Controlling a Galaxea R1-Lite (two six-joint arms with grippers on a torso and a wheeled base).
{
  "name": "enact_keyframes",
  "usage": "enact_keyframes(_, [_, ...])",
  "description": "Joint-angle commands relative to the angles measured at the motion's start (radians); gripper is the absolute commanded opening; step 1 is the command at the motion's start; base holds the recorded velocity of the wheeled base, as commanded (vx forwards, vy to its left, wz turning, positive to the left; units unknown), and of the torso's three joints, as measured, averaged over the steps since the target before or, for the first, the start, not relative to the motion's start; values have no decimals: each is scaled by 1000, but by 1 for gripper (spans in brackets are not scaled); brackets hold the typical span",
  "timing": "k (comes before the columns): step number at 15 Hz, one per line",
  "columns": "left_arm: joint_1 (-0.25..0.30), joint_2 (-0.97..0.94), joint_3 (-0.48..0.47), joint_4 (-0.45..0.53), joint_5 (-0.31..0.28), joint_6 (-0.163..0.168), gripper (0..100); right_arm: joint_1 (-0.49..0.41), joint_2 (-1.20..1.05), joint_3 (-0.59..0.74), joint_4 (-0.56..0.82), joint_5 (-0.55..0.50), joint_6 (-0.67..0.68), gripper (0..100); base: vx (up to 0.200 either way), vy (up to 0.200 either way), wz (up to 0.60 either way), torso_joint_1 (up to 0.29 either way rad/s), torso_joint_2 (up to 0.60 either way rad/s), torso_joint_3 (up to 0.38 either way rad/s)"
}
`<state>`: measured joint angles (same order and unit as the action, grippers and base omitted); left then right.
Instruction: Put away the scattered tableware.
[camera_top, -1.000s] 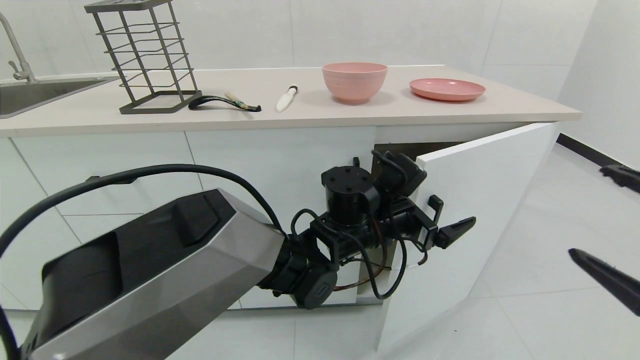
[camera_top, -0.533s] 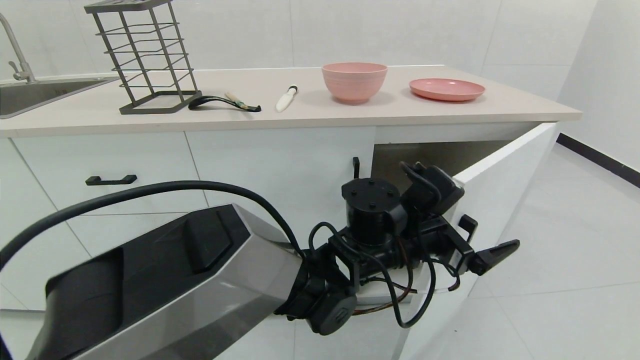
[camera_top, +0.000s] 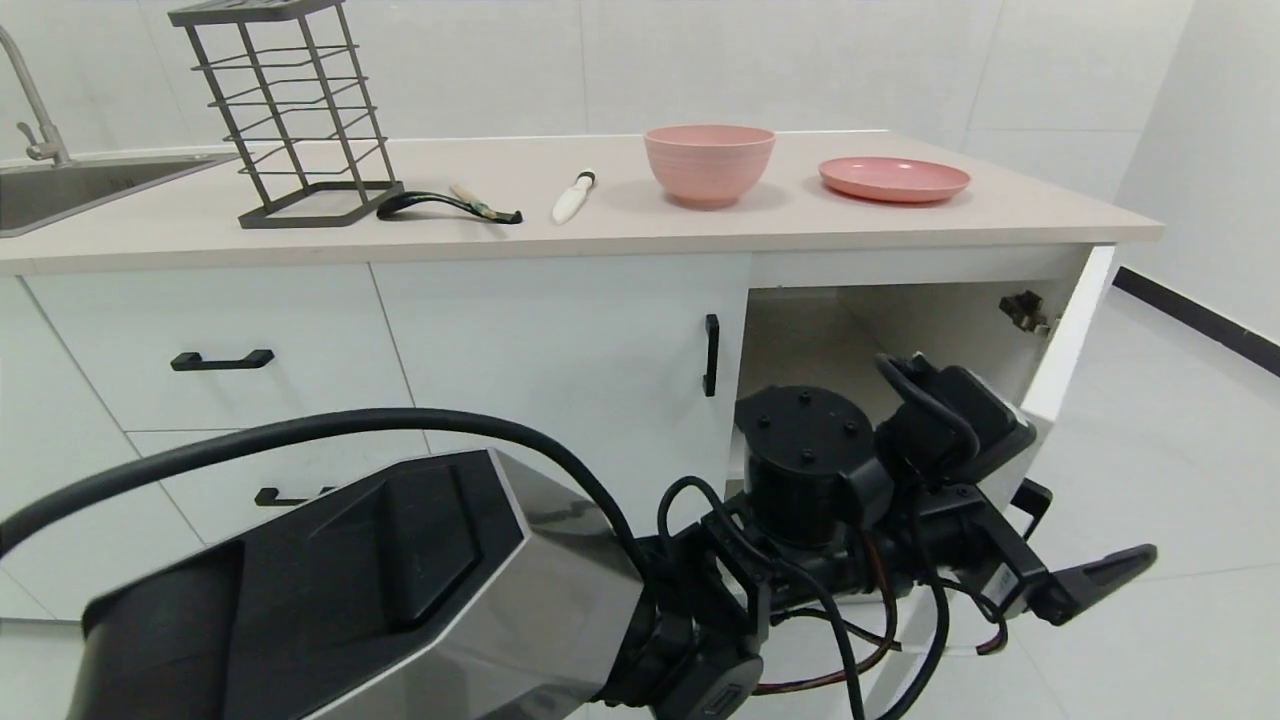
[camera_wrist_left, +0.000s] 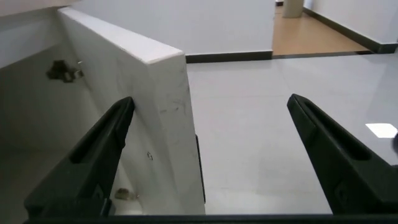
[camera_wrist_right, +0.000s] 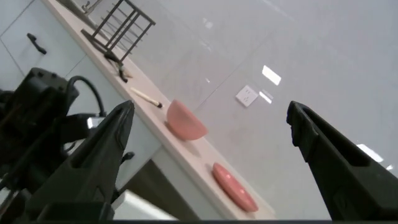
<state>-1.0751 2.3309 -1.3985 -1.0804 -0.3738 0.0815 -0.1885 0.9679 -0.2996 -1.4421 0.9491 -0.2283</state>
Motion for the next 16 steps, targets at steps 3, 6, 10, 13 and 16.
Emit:
enact_keyframes(3, [-43, 15, -10, 1, -10, 0, 100, -2, -26, -33, 0, 0, 0, 100, 0, 0, 0, 0, 0, 0])
enact_keyframes(6, [-97, 82, -80, 1, -10, -2, 100, 0, -44, -39, 0, 0, 0, 100, 0, 0, 0, 0, 0, 0])
enact_keyframes(10, [-186, 168, -189, -27, -33, -9, 100, 1, -58, -50, -1, 0, 0, 100, 0, 0, 0, 0, 0, 0])
enact_keyframes(13, [-190, 166, -191, -58, -39, -43, 100, 3, -75, -52, -1, 2, -2, 100, 0, 0, 0, 0, 0, 0])
enact_keyframes(16, [-91, 101, -180, -56, -36, -77, 100, 4, -100, -47, 0, 2, -2, 100, 0, 0, 0, 0, 0, 0])
